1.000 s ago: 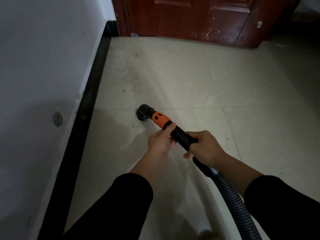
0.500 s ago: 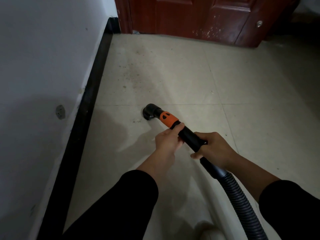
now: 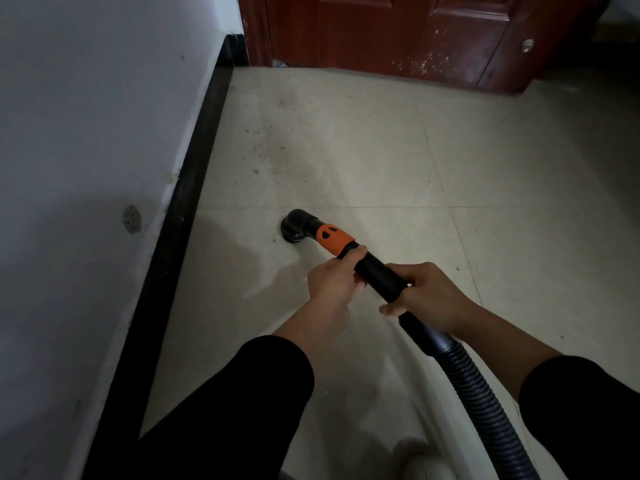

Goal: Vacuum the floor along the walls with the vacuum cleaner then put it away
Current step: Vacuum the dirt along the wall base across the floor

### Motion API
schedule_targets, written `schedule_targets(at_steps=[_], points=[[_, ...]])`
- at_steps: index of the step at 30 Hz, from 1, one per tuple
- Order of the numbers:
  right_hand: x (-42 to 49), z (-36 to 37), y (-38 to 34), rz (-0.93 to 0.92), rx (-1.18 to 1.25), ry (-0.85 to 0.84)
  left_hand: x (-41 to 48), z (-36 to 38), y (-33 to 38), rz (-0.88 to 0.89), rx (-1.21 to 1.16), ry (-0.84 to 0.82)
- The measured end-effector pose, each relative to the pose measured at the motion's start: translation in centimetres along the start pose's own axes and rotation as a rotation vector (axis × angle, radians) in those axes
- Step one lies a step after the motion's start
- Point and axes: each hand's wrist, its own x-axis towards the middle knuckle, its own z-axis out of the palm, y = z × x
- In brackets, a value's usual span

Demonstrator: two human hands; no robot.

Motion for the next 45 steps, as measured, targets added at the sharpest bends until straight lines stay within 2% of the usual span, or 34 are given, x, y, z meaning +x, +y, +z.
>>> schedule_targets(at_steps=[16, 30, 45], points=[[1.7, 2.5, -1.9, -0.019, 0.000, -0.049, 0.6, -2.9, 1.6, 0.034, -0.067, 0.033], [3.7, 5.4, -3.6, -0.085, -0.084, 0.066, 3.0, -4.5, 3.3, 0.098, -0.084, 0.018], [6.8, 5.1, -5.1, -0.079, -0.031, 0.077, 5.2, -3.7, 5.2, 0.170, -0.090, 0.015]])
